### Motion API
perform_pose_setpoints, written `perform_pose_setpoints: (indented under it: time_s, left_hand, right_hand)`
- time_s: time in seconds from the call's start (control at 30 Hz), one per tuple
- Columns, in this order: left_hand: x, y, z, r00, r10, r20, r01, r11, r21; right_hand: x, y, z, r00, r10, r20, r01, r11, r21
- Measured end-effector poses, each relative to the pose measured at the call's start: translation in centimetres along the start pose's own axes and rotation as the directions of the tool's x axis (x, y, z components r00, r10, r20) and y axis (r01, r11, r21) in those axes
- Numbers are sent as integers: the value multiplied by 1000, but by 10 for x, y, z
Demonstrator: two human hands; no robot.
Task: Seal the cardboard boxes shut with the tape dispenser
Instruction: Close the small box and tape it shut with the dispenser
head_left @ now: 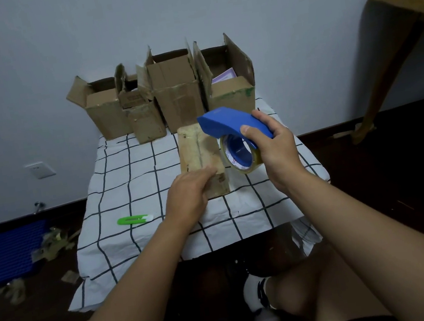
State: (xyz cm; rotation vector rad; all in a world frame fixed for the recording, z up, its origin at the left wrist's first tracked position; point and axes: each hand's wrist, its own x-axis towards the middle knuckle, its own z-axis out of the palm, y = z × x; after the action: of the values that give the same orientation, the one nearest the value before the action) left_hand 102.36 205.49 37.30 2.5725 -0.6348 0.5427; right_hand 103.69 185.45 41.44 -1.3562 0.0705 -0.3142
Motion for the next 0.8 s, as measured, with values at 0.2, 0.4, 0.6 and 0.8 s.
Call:
perform_pose_setpoints:
  time_s: [0.2, 0.4, 0.6, 0.8]
  left_hand:
    - [4, 0, -10, 995, 40, 95, -43, 999, 30]
    - [-10, -10, -11, 997, 44, -56, -35, 988, 150]
    - [4, -10, -19, 999, 49, -17, -45, 983, 176]
    - [-1, -16, -22, 995, 74, 59, -85, 977, 198]
  right_hand:
    - [0, 2, 5, 1000, -5, -6, 5, 1000, 0]
    - [3, 3, 1, 1000, -10, -3, 10, 1000, -9]
    - [2, 1, 2, 1000, -5, -8, 5, 1000, 0]
    - [1, -6, 3, 1000, -7, -17, 8, 1000, 8]
